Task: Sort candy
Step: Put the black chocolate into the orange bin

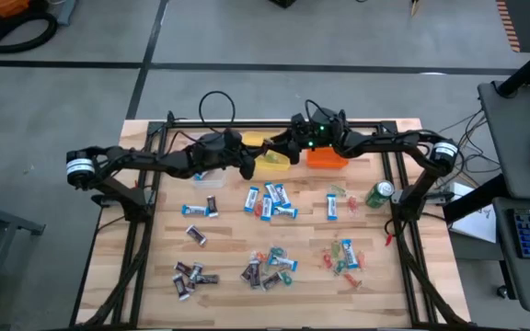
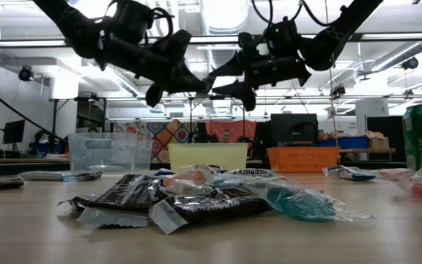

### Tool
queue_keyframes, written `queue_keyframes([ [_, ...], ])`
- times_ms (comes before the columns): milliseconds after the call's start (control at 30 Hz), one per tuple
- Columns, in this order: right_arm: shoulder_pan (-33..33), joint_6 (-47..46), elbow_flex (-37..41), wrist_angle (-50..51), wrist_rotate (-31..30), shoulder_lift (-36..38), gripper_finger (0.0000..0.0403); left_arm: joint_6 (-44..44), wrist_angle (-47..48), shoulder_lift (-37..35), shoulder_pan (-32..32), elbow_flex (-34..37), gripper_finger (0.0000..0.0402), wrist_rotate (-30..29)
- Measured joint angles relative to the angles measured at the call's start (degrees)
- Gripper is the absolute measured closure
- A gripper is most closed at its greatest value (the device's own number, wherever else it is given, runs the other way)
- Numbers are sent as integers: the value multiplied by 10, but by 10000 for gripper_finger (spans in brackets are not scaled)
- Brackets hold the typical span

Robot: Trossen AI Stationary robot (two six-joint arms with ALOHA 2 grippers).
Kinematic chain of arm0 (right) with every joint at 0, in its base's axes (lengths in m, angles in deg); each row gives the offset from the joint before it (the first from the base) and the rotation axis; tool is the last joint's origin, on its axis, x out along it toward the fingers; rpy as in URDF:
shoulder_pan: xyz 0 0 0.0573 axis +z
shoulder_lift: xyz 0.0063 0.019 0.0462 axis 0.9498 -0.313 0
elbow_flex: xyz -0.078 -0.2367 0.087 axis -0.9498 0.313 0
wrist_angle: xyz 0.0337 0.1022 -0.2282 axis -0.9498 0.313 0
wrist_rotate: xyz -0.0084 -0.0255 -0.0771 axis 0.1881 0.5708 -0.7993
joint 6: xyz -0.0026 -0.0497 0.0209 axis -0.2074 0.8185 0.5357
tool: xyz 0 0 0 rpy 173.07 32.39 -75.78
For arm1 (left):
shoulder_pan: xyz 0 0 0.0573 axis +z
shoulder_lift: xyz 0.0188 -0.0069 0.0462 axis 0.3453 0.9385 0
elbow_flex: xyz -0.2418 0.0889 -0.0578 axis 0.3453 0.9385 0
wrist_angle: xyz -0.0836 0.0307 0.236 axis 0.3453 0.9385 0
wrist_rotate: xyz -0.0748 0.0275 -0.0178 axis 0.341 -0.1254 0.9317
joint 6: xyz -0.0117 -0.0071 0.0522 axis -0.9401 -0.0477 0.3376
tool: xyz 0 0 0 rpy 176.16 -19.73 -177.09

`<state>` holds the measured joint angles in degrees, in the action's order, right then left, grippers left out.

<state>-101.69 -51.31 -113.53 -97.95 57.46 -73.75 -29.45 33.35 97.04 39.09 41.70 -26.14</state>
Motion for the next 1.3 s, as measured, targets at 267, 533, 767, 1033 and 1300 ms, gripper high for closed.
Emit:
queue_keyframes([
  [267, 4, -17, 0, 0, 45, -7, 247, -35, 21, 27, -11, -35, 401, 10],
  [533, -7, -30, -2, 2, 46, -9, 288, -62, 25, 33, -12, -36, 401, 11],
  [767, -9, -9, -9, 1, 46, -9, 354, -72, 25, 33, -17, -36, 401, 17],
  [1033, -11, -4, -9, 2, 58, -9, 387, -80, 26, 33, -17, -35, 373, 32],
  [1300, -50, 4, -8, 96, 45, 5, 388, -99, 71, 28, -17, -35, 291, 39],
])
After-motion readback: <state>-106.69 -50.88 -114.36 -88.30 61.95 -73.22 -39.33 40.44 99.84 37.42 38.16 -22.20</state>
